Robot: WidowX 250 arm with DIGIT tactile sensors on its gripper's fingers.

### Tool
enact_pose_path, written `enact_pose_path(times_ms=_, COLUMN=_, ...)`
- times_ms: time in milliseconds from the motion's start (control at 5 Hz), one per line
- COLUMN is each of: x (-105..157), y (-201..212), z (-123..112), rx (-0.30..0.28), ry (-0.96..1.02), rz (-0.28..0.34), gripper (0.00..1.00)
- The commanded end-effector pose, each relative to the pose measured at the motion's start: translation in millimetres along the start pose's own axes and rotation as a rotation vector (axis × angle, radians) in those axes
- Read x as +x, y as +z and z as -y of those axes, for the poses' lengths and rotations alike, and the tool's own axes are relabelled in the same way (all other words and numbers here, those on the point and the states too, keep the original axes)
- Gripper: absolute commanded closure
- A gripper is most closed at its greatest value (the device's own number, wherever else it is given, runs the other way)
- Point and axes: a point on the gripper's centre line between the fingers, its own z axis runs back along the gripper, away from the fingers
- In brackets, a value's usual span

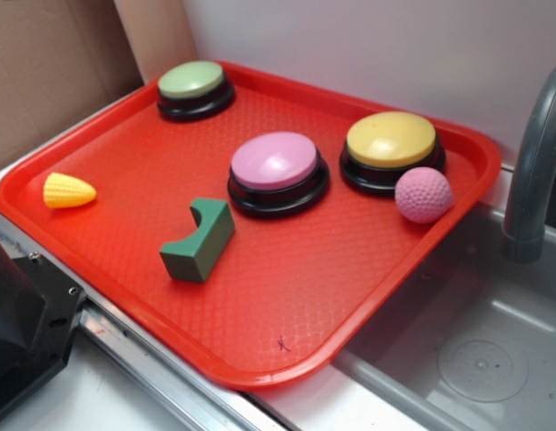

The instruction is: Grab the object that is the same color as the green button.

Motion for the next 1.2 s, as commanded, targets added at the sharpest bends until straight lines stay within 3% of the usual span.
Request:
enact_pose_path(times_ms=0, x=0, y=0, z=0, rx=0.0, ry=0.0, rz=0.0, gripper=0.0)
enact_pose_path(times_ms=200, x=11, y=-51, z=-1, rx=0.068, ry=0.082, rz=-0.06, gripper=0.0)
enact_pose_path(times_ms=400, x=17, y=-86, z=16, rx=0.06, ry=0.201, rz=-0.062, gripper=0.0)
enact_pose_path(times_ms=600, x=23, y=-114, z=28, rx=0.037, ry=0.299, rz=-0.026, gripper=0.0)
enact_pose_path(times_ms=800, x=30, y=-135, z=37, rx=0.037, ry=0.285, rz=0.03, gripper=0.0)
enact_pose_path(times_ms=1000, x=38, y=-152, z=48, rx=0.039, ry=0.211, rz=0.038, gripper=0.0)
